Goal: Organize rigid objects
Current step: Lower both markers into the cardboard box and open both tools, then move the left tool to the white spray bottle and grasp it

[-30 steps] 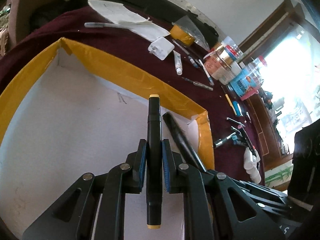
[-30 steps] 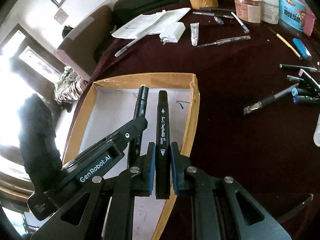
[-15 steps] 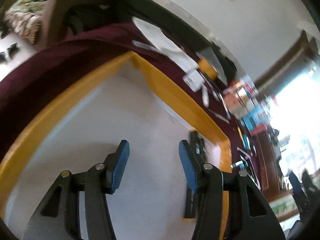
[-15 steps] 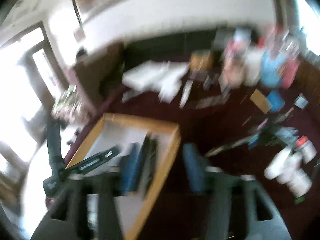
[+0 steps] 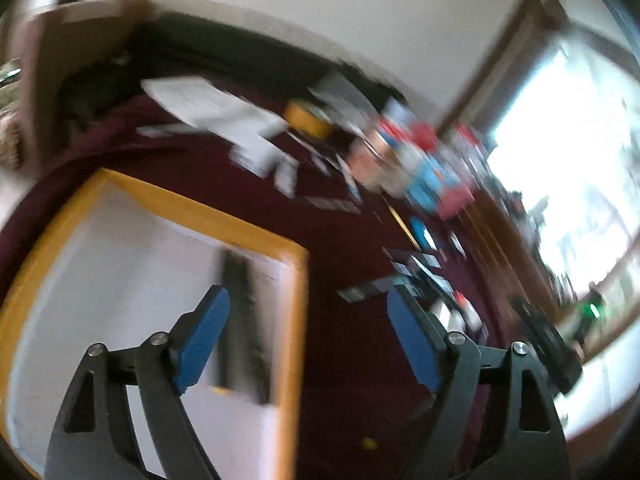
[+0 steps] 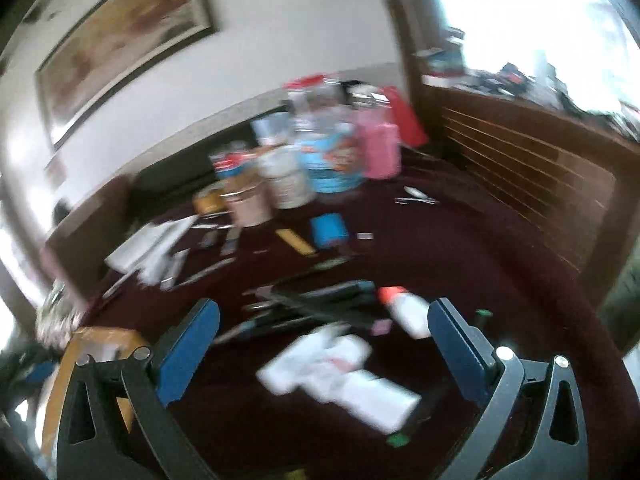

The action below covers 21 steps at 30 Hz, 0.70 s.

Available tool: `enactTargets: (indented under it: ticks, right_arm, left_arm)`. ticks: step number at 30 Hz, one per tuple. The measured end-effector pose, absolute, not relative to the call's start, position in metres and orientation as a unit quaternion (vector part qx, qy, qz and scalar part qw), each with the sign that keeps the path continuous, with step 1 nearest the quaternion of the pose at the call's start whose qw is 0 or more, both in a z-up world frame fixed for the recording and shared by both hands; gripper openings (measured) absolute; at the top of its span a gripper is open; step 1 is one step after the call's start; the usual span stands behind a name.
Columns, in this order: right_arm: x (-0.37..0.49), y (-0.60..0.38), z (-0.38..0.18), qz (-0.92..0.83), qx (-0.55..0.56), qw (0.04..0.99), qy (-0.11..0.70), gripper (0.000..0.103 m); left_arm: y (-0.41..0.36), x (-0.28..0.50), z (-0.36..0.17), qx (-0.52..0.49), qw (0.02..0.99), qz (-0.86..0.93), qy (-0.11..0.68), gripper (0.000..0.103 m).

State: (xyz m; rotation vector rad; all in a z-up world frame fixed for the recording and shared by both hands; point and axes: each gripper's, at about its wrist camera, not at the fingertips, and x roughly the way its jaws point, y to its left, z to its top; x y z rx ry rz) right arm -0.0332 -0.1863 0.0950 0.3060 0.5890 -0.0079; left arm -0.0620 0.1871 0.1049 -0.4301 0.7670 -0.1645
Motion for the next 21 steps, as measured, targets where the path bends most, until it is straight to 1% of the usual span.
enactTargets:
  ticks: [3, 5, 9, 18, 20, 21]
  right_arm:
    - [-0.022, -0.22, 0.079, -0.022, 0.163, 0.938, 0.305, 0.102]
    - [-0.02, -0.237, 0.069, -0.026, 0.175, 0.934, 0.309, 0.102]
    - [-0.025, -0.25, 0.055, -0.027, 0.183, 0.939, 0.291, 0.102]
    - [-0.021, -0.262, 0.047, -0.021, 0.215, 0.929, 0.3, 0.102]
    - [-0.021, -0.26, 0.047, -0.016, 0.212, 0.929, 0.304, 0.102]
    - [-0.02, -0.258, 0.047, -0.016, 0.21, 0.929, 0.305, 0.102]
  left_arm:
    - [0.142, -0.037, 0.095, -0.166, 0.886, -0.113, 0.418, 0.081]
    - [0.119, -0.023, 0.089, -0.133, 0.884, -0.116, 0.433, 0.081]
    - [0.071, 0.002, 0.073, -0.08, 0.875, -0.121, 0.462, 0.081]
    - [-0.032, 0.039, 0.041, -0.026, 0.862, -0.181, 0.473, 0.081]
    - [-0.05, 0.048, 0.036, 0.008, 0.867, -0.184, 0.464, 0.081]
    - [-0.059, 0.05, 0.033, 0.043, 0.87, -0.179, 0.458, 0.077]
